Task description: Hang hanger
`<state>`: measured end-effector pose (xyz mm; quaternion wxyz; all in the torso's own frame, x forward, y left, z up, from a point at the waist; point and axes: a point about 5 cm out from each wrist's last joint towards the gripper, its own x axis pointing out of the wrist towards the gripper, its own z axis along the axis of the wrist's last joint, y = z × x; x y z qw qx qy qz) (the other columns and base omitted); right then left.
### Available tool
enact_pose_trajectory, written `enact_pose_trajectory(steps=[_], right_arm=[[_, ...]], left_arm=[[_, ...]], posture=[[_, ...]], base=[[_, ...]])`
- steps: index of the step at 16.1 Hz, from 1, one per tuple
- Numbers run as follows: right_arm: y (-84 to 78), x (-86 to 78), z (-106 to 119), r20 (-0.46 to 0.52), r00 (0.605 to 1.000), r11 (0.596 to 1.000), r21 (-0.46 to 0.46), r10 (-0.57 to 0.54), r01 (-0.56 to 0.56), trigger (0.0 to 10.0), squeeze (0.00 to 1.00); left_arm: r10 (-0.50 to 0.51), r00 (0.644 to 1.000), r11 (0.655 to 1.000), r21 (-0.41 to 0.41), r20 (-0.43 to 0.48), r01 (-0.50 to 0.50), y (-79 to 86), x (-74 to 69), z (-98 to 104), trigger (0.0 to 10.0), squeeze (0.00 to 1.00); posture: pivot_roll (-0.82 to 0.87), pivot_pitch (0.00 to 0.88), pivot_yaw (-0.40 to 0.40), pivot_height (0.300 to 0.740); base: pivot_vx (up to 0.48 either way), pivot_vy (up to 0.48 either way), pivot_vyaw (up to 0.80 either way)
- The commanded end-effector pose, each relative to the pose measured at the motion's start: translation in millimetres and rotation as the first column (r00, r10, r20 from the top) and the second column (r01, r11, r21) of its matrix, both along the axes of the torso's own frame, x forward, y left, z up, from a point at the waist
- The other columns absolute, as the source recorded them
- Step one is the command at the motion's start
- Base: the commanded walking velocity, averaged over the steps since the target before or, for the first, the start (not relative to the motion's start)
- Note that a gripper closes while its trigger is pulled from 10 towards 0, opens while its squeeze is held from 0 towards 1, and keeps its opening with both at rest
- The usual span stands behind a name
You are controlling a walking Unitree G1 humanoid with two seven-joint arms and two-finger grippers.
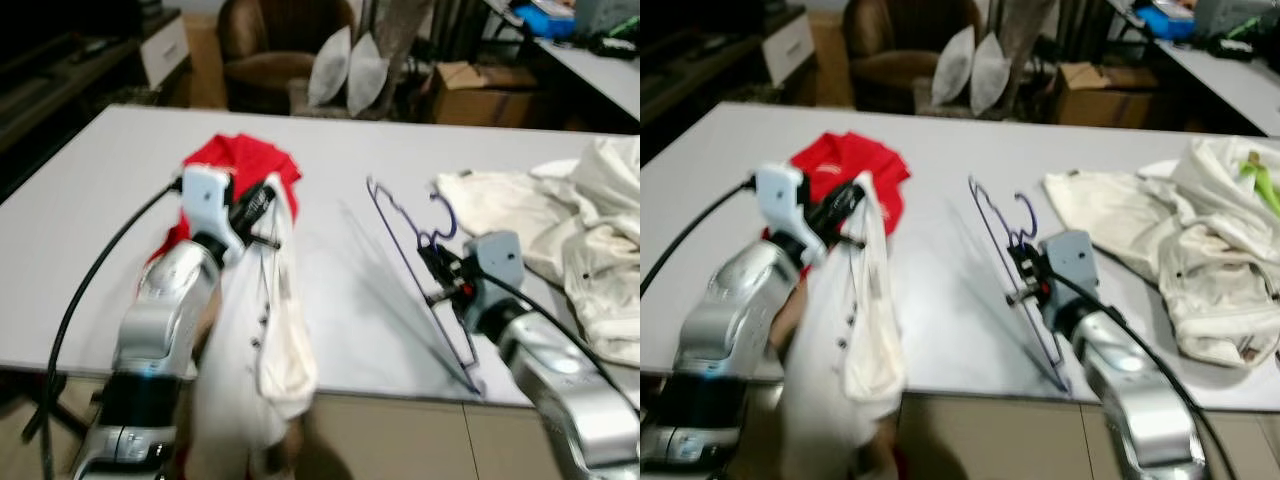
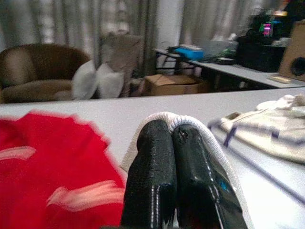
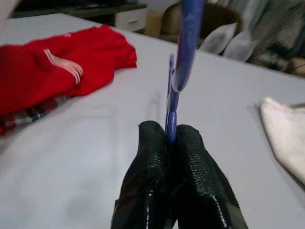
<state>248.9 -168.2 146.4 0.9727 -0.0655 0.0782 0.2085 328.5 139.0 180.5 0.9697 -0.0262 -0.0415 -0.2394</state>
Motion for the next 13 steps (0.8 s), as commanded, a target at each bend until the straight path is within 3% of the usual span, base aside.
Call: enact_pose_trajectory(steps=[1,2,5,9,13], right_arm=[[-6.6,-2.9,3.6,-0.015,1.0,1.0,-0.002,0.026,-0.026,10.0,0.0],[-21.7,-11.4,16.8,-0.027,0.989,0.989,-0.042,0.142,-0.143,10.0,0.0],[-48.9,-28.2,43.5,-0.079,0.937,0.937,-0.058,0.34,-0.345,10.0,0.0],[-57.4,-42.8,53.2,-0.175,0.849,0.857,-0.047,0.499,-0.514,10.0,0.0],[-50.5,-44.9,75.1,-0.129,0.762,0.768,-0.003,0.635,-0.641,10.0,0.0]], left_arm=[[-0.038,0.999,0.999,0.016,0.021,0.038,-10.5,3.7,5.7,10.0,0.0],[-0.05,0.997,0.996,0.08,0.055,0.046,-9.3,17.5,18.1,10.0,0.0],[0.004,0.992,0.99,0.143,0.128,-0.022,8.0,51.7,55.8,10.0,0.0],[0.028,0.986,0.965,0.254,0.164,-0.07,8.6,75.2,78.1,10.0,0.0],[0.104,0.976,0.934,0.317,0.192,-0.162,3.6,89.2,88.3,10.0,0.0]], posture=[[-0.19,0.0,0.004,0.74],[-0.19,0.0,0.003,0.74],[-0.2,0.0,0.005,0.74],[-0.22,0.0,0.008,0.74],[-0.22,0.0,0.005,0.74]], base=[[0.0,0.0,0.0],[0.0,0.0,0.0],[0.0,0.0,0.0],[0.0,0.0,0.0],[0.0,0.0,0.0]])
